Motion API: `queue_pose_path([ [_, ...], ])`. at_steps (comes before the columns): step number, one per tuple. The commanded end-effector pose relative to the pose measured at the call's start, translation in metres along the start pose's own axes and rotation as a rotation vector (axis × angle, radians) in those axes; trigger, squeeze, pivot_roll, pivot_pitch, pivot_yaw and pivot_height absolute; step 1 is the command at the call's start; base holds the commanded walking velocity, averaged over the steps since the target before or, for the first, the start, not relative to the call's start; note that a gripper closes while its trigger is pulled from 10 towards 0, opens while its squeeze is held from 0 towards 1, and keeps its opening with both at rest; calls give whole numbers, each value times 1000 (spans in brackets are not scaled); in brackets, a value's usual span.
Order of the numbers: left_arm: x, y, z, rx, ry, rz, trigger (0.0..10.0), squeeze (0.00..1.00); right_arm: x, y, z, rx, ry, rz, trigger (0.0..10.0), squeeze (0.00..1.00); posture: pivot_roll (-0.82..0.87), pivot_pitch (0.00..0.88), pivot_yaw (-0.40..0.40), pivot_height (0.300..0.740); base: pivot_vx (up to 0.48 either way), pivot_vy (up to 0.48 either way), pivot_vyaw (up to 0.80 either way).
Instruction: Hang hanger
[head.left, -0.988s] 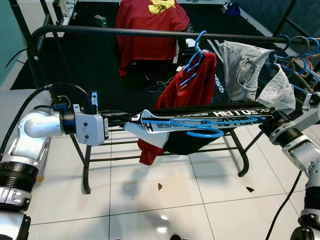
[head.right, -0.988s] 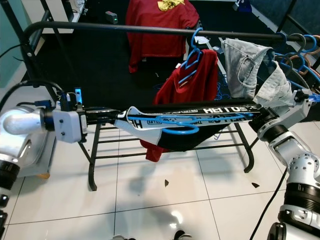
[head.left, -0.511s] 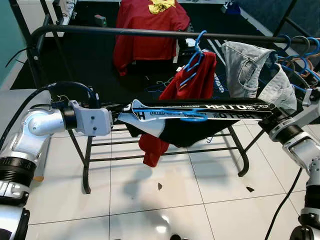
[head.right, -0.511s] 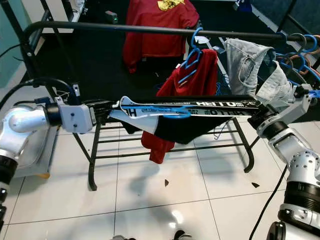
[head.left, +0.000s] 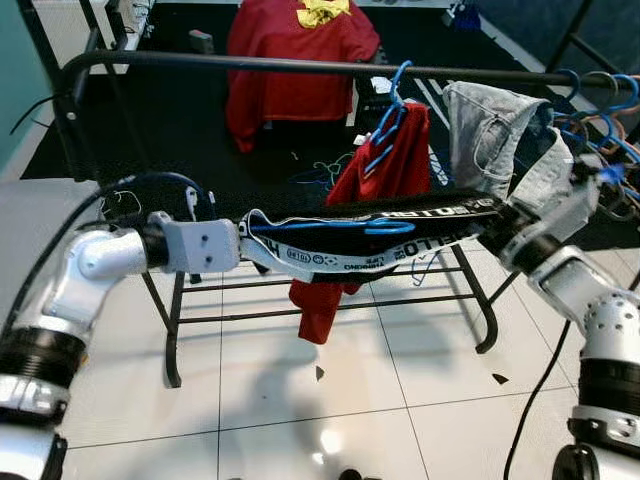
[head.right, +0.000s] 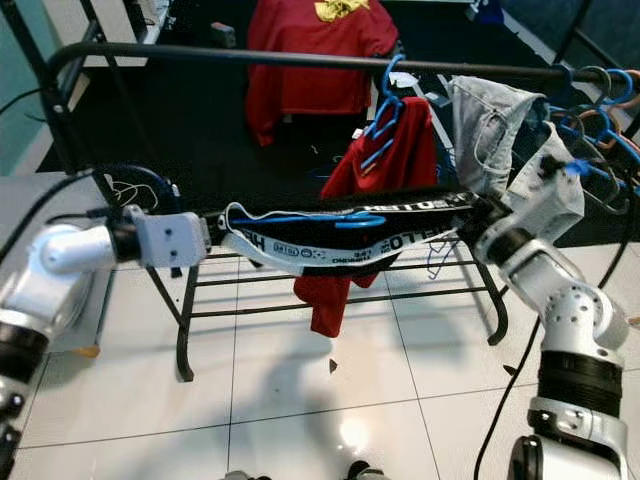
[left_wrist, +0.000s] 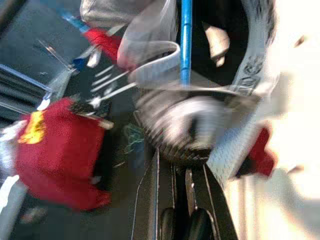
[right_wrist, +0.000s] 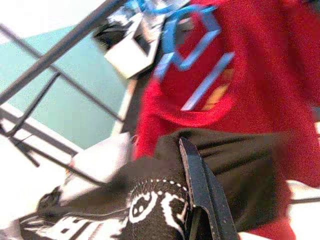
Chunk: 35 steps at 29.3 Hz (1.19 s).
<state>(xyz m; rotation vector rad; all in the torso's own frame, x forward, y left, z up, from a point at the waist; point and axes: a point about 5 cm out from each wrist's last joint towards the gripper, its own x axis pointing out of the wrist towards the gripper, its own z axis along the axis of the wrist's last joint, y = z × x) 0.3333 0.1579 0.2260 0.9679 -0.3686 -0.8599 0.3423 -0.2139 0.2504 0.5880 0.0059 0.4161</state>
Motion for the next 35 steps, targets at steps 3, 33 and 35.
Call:
queue_pose_path([
  [3, 14, -11, 5, -152, 2, 2, 10000, 0, 9, 30, -1, -57, 29, 82, 0, 0, 42, 205, -55, 740, 0, 0, 0],
  [33, -32, 21, -27, -305, 261, 96, 10000, 0, -51, -29, 29, -332, -7, -129, 10000, 1000, 39, 209, -59, 740, 0, 0, 0],
  [35, -33, 23, -27, -300, 259, 91, 10000, 0, -62, -29, 41, -387, -30, -102, 10000, 1000, 36, 207, -58, 740, 0, 0, 0],
])
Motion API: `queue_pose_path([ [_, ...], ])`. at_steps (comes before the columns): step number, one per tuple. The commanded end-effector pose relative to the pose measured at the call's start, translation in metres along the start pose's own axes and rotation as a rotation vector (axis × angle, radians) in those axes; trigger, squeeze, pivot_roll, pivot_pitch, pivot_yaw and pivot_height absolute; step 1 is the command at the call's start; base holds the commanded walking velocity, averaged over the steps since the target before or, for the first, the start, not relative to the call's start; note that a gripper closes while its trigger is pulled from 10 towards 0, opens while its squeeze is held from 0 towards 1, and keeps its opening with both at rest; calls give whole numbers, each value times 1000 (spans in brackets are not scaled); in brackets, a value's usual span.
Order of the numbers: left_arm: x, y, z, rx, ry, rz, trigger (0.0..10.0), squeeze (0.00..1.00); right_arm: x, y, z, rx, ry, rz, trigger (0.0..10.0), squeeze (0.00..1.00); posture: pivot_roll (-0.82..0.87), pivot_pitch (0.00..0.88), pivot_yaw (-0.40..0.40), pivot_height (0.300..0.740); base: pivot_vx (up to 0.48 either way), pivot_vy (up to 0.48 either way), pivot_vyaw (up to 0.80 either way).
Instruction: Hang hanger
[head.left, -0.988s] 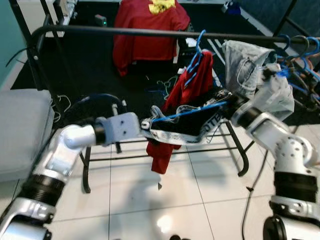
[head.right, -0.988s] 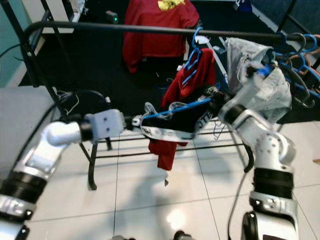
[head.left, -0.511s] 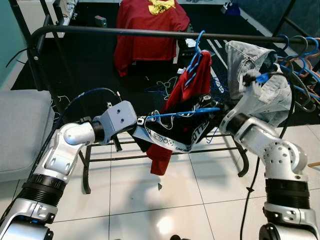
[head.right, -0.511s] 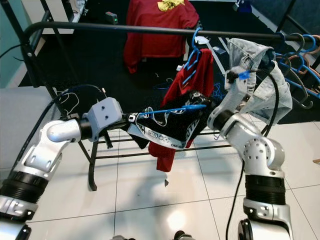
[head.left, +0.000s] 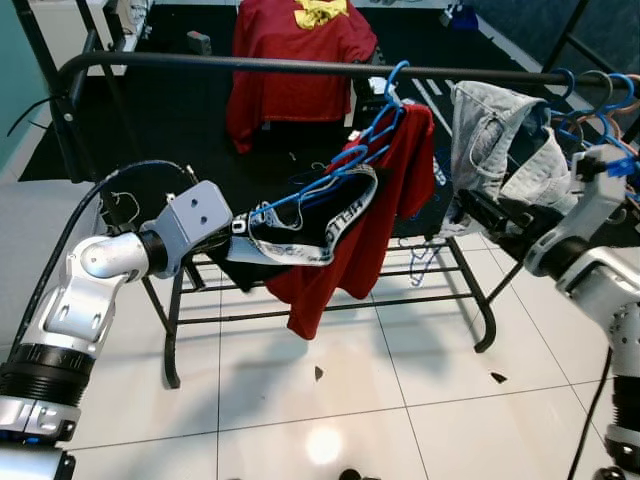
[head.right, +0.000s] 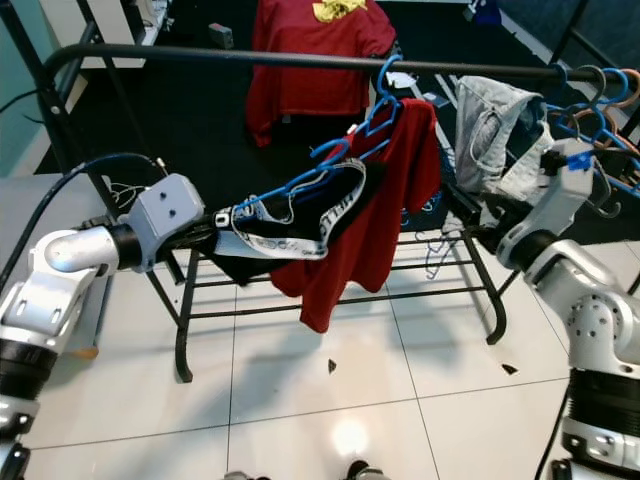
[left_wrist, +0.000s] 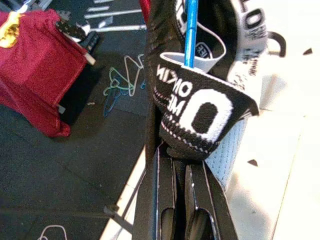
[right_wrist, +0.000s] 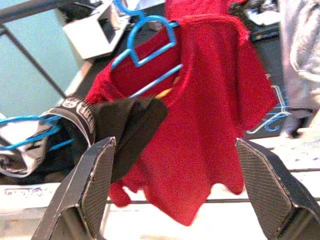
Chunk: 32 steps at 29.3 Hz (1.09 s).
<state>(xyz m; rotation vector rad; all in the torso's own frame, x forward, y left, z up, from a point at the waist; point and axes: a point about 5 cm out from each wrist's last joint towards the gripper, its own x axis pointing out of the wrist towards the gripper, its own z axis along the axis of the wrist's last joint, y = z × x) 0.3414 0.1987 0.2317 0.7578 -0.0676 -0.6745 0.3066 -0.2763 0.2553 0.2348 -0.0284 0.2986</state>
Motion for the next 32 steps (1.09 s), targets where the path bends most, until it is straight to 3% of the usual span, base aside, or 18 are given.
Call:
queue_pose_path([
  [1, -6, 5, -2, 9, 9, -16, 10000, 0, -19, 2, 20, -104, -71, 100, 10000, 1000, 34, 205, -58, 740, 0, 0, 0],
  [2, -6, 5, -2, 9, 9, -16, 10000, 0, -19, 2, 20, -104, -71, 100, 10000, 1000, 34, 205, -58, 740, 0, 0, 0],
  [3, -6, 5, 1, 9, -11, -39, 10000, 0, -34, 12, 29, -171, -87, 226, 10000, 1000, 33, 200, -58, 740, 0, 0, 0],
  [4, -6, 5, 1, 9, -11, -39, 10000, 0, -34, 12, 29, -171, -87, 226, 10000, 1000, 33, 200, -58, 740, 0, 0, 0],
  [6, -6, 3, 10, -2, -90, -118, 10000, 0, -56, 22, 39, -265, -63, 396, 10000, 1000, 33, 200, -58, 740, 0, 0, 0],
  [11, -8, 1, 15, 3, -135, -170, 10000, 0, -62, 23, 43, -285, -50, 431, 10000, 1000, 33, 200, -58, 740, 0, 0, 0],
  [12, -11, -2, 19, 5, -176, -222, 10000, 0, -68, 23, 46, -304, -38, 461, 10000, 169, 30, 196, -57, 740, 0, 0, 0],
  [13, -11, -2, 19, 5, -176, -222, 10000, 0, -68, 23, 46, -304, -38, 461, 10000, 169, 30, 196, -57, 740, 0, 0, 0],
  [14, -14, -4, 29, 3, -248, -305, 10000, 0, -75, 28, 49, -321, 19, 557, 10000, 0, 30, 190, -55, 740, 0, 0, 0],
  [15, -14, -4, 29, 3, -248, -305, 10000, 0, -75, 28, 49, -321, 19, 557, 10000, 0, 30, 190, -55, 740, 0, 0, 0],
  [16, -18, -7, 39, 18, -320, -400, 10000, 0, -79, 33, 52, -340, 83, 650, 10000, 0, 28, 189, -56, 740, 0, 0, 0],
  [17, -18, -7, 39, 18, -320, -400, 10000, 0, -79, 33, 52, -340, 83, 650, 10000, 0, 28, 189, -56, 740, 0, 0, 0],
  [19, -25, -9, 52, 51, -405, -529, 10000, 0, -83, 36, 56, -367, 173, 753, 10000, 0, 25, 187, -57, 740, 0, 0, 0],
  [28, -27, -7, 66, 76, -488, -623, 10000, 0, -85, 45, 52, -381, 282, 915, 10000, 0, 30, 189, -54, 740, 0, 0, 0],
  [32, -27, -7, 66, 76, -488, -623, 10000, 0, -85, 45, 52, -381, 282, 915, 10000, 0, 30, 189, -54, 740, 0, 0, 0],
])
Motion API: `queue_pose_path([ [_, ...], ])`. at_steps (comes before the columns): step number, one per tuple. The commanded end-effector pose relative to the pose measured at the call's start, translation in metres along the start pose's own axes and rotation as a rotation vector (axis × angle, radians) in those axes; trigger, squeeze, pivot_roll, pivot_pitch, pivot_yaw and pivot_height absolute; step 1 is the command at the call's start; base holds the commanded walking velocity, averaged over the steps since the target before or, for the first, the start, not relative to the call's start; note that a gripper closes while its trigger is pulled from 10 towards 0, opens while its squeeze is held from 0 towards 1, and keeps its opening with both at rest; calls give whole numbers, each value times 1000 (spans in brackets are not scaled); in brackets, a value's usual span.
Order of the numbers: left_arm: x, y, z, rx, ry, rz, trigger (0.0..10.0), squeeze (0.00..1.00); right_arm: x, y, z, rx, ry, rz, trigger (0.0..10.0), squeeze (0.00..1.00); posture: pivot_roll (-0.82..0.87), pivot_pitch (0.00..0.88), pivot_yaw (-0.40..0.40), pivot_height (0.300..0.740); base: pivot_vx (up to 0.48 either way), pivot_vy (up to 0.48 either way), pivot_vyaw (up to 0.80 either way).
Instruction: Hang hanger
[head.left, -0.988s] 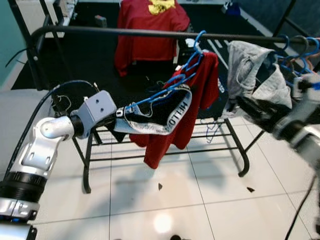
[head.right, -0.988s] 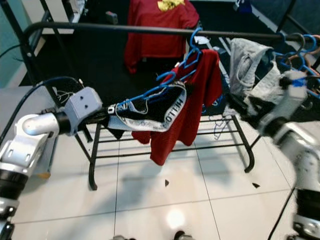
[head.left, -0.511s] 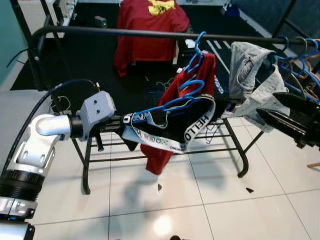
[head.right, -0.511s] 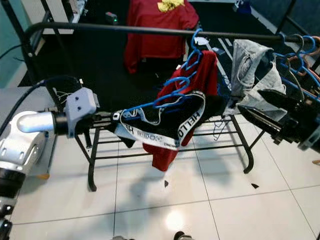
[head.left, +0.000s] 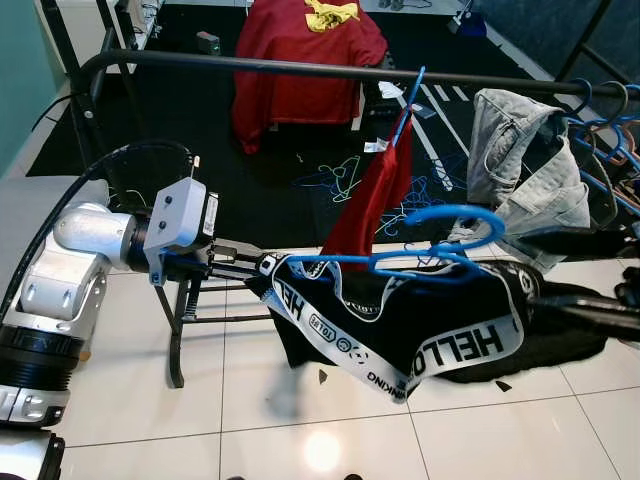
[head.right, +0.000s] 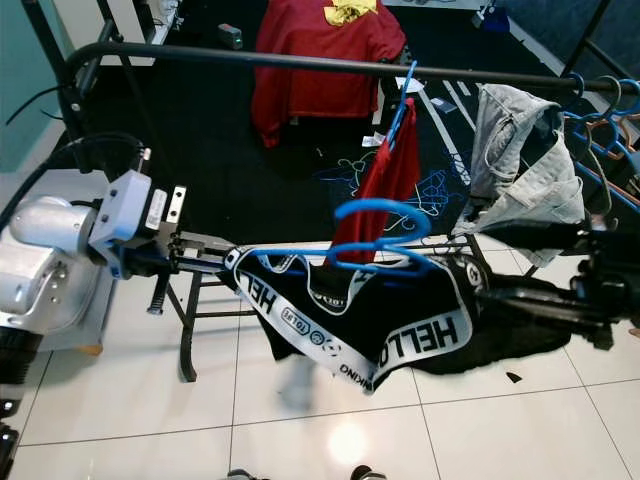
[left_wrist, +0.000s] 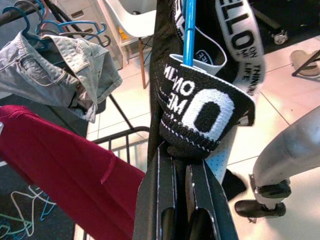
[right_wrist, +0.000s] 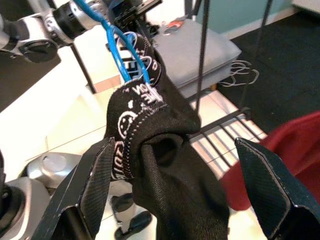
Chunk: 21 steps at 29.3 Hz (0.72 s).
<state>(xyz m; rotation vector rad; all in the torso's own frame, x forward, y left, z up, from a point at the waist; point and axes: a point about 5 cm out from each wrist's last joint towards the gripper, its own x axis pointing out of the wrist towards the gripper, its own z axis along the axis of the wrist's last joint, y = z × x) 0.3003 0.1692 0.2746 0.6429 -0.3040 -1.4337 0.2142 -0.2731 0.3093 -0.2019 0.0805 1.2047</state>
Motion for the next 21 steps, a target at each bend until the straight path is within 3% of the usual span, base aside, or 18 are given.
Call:
queue_pose_path([
  [1, 0, 0, 8, 30, -5, -37, 10000, 0, 5, 4, 2, -7, 21, 48, 10000, 0, 30, 189, -54, 740, 0, 0, 0],
  [3, 0, 0, 8, 30, -5, -37, 10000, 0, 5, 4, 2, -7, 21, 48, 10000, 0, 30, 189, -54, 740, 0, 0, 0],
  [6, 11, -1, 14, 43, -49, -99, 10000, 0, 23, 7, -1, 6, 21, 163, 10000, 0, 37, 189, -54, 740, 0, 0, 0],
  [18, 15, 0, 20, 57, -89, -159, 10000, 0, 30, 13, -11, 20, 116, 265, 10000, 0, 32, 193, -55, 740, 0, 0, 0],
  [19, 17, 0, 22, 60, -103, -170, 10000, 0, 31, 13, -12, 26, 127, 282, 0, 0, 31, 193, -56, 740, 0, 0, 0],
  [21, 19, -1, 24, 62, -118, -184, 10000, 0, 33, 13, -13, 28, 134, 294, 0, 0, 31, 193, -56, 740, 0, 0, 0],
])
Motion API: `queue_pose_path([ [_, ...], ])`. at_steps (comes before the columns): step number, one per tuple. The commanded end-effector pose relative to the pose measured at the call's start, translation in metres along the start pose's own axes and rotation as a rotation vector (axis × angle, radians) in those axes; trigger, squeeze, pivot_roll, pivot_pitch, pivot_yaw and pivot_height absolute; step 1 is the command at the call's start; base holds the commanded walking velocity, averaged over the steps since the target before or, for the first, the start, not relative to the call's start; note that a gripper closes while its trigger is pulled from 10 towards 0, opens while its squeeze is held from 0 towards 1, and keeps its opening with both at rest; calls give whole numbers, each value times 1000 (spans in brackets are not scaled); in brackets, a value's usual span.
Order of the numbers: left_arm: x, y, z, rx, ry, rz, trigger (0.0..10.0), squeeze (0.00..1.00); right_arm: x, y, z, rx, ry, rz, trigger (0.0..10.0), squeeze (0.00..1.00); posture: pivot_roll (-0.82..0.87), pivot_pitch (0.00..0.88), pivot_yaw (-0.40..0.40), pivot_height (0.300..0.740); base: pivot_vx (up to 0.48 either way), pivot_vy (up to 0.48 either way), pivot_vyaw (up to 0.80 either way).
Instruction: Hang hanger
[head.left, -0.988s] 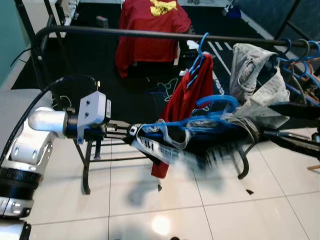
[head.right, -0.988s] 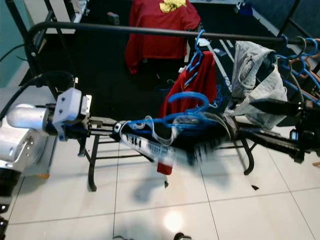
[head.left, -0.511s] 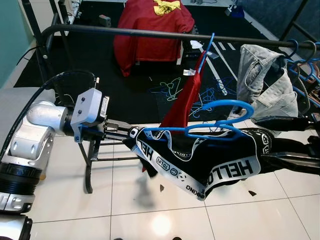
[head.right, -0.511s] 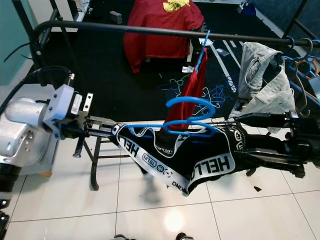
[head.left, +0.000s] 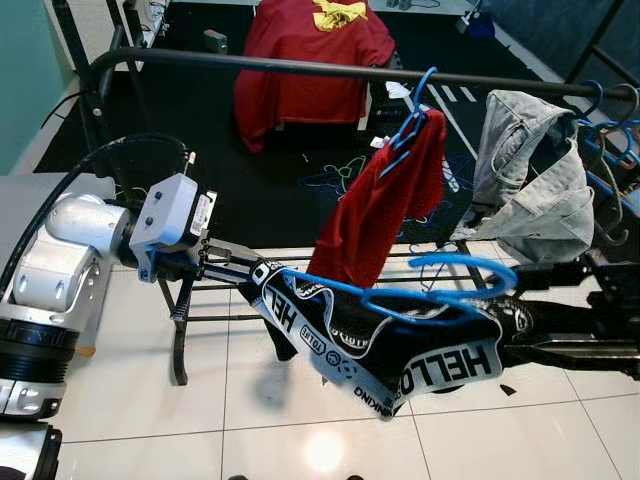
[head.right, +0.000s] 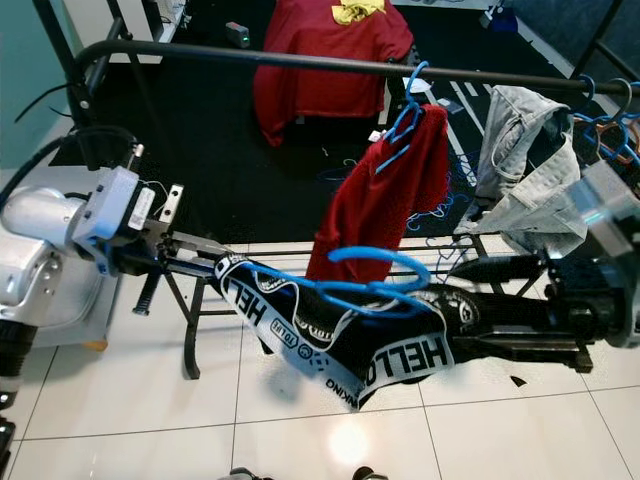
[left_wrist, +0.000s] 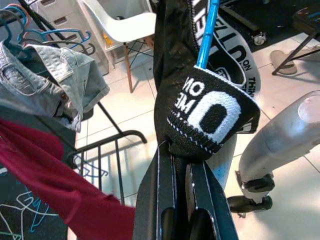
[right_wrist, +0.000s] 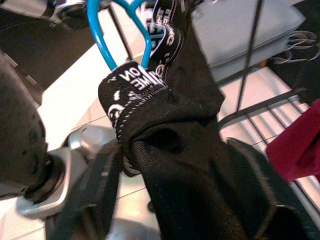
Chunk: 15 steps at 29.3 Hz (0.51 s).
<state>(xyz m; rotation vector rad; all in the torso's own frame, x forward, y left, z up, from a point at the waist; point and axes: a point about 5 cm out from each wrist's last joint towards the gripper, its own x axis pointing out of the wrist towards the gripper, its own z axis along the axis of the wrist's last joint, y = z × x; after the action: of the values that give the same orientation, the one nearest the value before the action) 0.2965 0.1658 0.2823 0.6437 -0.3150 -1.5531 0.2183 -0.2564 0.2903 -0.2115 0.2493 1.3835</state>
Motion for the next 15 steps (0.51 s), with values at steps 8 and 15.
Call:
queue_pose_path([
  [8, 25, 2, 17, 73, -90, -95, 10000, 0, 26, 10, 2, -34, 53, 190, 0, 0, 31, 192, -56, 740, 0, 0, 0],
  [15, 29, 4, 17, 87, -95, -84, 10000, 0, 32, 9, 1, -37, 50, 209, 0, 0, 31, 192, -55, 740, 0, 0, 0],
])
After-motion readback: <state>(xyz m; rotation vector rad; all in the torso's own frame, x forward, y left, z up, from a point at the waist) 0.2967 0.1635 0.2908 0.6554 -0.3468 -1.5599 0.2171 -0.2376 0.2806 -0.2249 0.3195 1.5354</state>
